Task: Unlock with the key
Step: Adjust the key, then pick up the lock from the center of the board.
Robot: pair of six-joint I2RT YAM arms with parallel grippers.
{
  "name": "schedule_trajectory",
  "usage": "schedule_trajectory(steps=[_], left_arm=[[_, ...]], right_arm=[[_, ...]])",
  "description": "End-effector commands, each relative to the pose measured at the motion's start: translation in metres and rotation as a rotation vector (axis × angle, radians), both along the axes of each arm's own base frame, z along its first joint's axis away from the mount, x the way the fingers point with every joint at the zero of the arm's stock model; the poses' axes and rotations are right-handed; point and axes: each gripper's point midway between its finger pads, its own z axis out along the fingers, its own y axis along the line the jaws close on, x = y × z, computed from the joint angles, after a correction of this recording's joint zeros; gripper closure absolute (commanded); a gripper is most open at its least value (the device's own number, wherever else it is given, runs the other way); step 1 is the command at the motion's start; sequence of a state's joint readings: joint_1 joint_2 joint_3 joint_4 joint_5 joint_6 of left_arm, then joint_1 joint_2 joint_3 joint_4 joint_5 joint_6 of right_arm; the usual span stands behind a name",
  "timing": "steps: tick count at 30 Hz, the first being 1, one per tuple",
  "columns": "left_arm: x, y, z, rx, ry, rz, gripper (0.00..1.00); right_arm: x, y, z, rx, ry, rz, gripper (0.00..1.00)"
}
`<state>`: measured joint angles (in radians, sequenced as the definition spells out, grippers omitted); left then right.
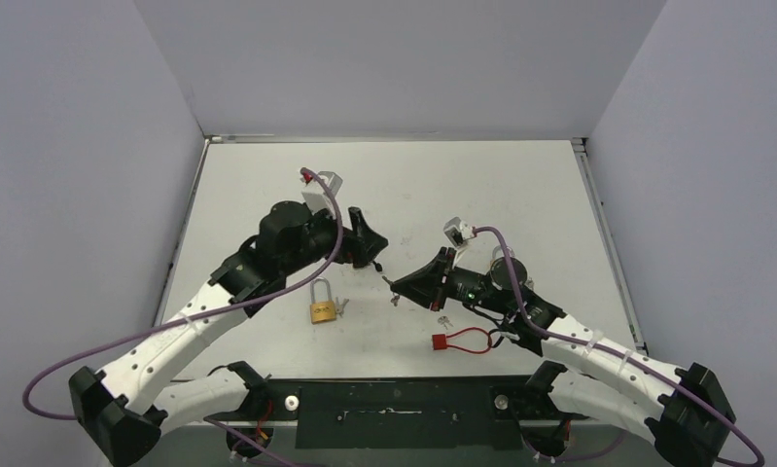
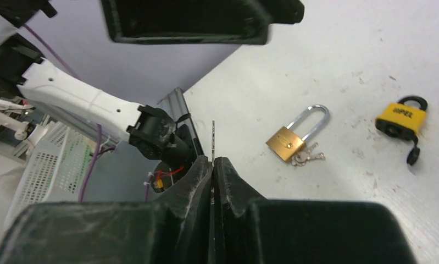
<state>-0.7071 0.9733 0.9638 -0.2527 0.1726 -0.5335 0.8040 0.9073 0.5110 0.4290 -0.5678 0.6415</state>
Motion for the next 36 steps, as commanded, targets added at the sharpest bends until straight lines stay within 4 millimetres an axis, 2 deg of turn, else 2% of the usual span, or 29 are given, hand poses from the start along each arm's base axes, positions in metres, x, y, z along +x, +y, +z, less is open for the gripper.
schedule_trajectory(steps=[1,6,15,19,23,25,28,33,36], left_arm=[[0.055,0.042,-0.064,0.267,0.126,0.378,0.15],[0.085,0.045,-0.109,0.381,0.166,0.501,0.03],[0.124,0.042,-0.183,0.508,0.274,0.639,0.03],[0.137,0.034,-0.215,0.519,0.367,0.648,0.13],[0.146,0.033,-0.233,0.525,0.417,0.667,0.21],[0.148,0.037,-0.242,0.544,0.443,0.678,0.3],[0.145,0.043,-0.255,0.603,0.494,0.681,0.32],[0.128,0.048,-0.274,0.669,0.557,0.633,0.35],[0.126,0.048,-0.277,0.669,0.571,0.628,0.51]], right_arm=[[0.02,-0.004,-0.022,-0.023,0.06,-0.11,1.0],[0.025,-0.008,-0.048,-0.056,0.12,-0.16,1.0],[0.029,-0.008,-0.08,-0.091,0.179,-0.178,1.0],[0.029,-0.006,-0.089,-0.109,0.189,-0.174,1.0],[0.031,-0.007,-0.094,-0.121,0.188,-0.18,1.0],[0.032,-0.007,-0.095,-0.127,0.188,-0.182,1.0],[0.032,-0.007,-0.1,-0.138,0.192,-0.183,1.0],[0.036,-0.012,-0.102,-0.151,0.17,-0.215,1.0],[0.038,-0.014,-0.104,-0.161,0.159,-0.225,1.0]])
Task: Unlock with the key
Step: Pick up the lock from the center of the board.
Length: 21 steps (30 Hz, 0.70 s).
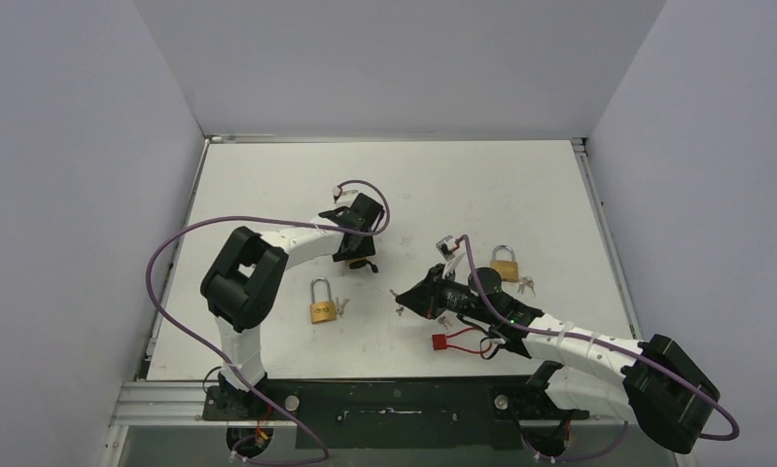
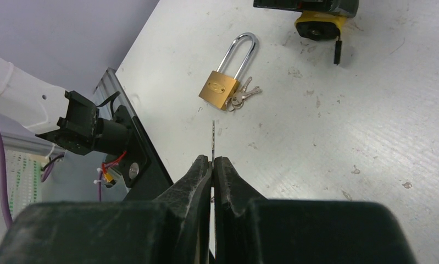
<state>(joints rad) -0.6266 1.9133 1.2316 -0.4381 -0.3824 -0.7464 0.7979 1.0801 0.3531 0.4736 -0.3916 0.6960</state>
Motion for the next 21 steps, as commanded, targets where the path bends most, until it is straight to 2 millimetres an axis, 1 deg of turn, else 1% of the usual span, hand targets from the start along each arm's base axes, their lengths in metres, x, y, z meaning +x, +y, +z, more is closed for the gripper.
schedule_trajectory(steps=[1,2,5,7,9,11,15,21], left_arm=[[-0.008,-0.001,-0.004,-0.011,0.061,-0.009,0.55],[-0.008,-0.002,-0.004,-0.014,0.062,-0.008,0.58],[-0.01,-0.005,-0.003,-0.029,0.072,-0.012,0.61],[-0.011,-0.006,-0.002,-0.043,0.073,-0.007,0.71],[-0.012,-0.009,0.002,-0.076,0.064,-0.004,0.85],[-0.01,-0.018,0.014,-0.138,0.038,-0.002,0.99],[-0.009,-0.033,0.036,-0.269,-0.009,0.016,1.0],[-0.011,-0.046,0.055,-0.415,-0.038,0.07,1.0]], right_arm=[[0.011,-0.002,0.013,0.023,-0.083,-0.035,1.0],[0.012,-0.002,0.013,0.023,-0.083,-0.035,1.0],[0.011,-0.003,0.013,0.022,-0.083,-0.033,1.0],[0.011,-0.003,0.015,0.025,-0.091,-0.034,1.0],[0.012,-0.003,0.015,0.022,-0.091,-0.038,1.0],[0.013,-0.002,0.013,0.017,-0.081,-0.04,1.0],[0.016,0.002,0.01,0.022,-0.044,-0.05,1.0],[0.023,0.016,0.0,0.01,0.03,-0.086,1.0]])
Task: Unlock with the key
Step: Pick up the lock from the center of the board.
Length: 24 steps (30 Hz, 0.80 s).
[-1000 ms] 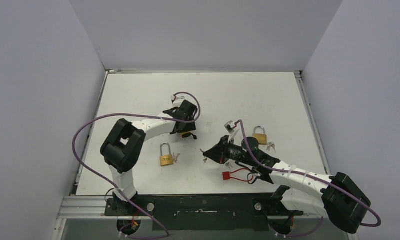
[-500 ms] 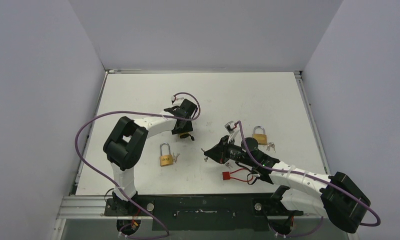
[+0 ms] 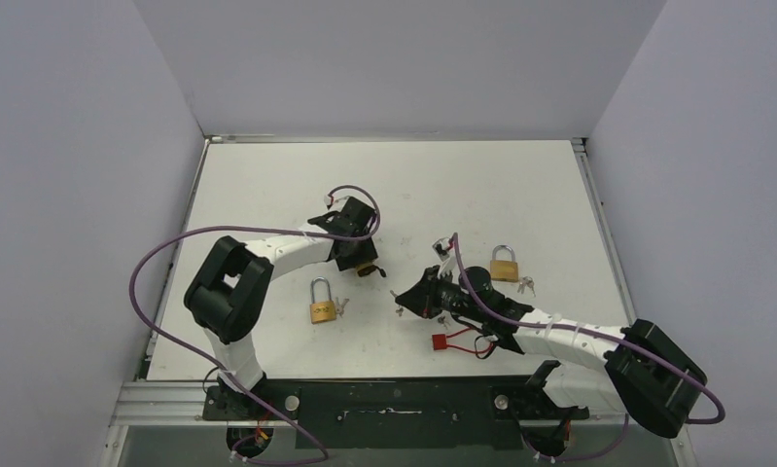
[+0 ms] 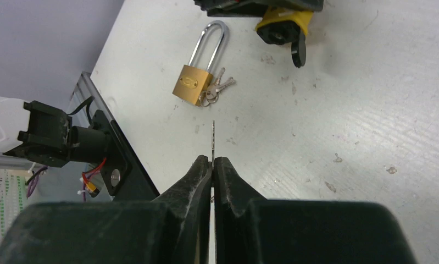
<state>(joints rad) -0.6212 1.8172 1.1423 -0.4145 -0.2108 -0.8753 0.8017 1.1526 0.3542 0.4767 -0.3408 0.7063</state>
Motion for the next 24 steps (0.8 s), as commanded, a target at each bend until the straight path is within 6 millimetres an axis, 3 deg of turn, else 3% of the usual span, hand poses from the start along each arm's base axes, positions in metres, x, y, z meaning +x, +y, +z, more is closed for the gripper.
schedule_trajectory(steps=[1,8,24], left_arm=[[0.016,-0.029,0.05,-0.225,-0.107,0.054,1.0],[0.008,-0.044,0.067,-0.348,-0.108,0.049,1.0],[-0.017,-0.041,0.075,-0.415,-0.102,0.026,1.0]], right_arm=[[0.014,0.021,0.021,0.062,-0.011,-0.04,1.0],[0.014,0.045,0.011,0.036,0.023,-0.034,1.0],[0.055,0.052,-0.01,-0.023,0.052,-0.151,1.0]])
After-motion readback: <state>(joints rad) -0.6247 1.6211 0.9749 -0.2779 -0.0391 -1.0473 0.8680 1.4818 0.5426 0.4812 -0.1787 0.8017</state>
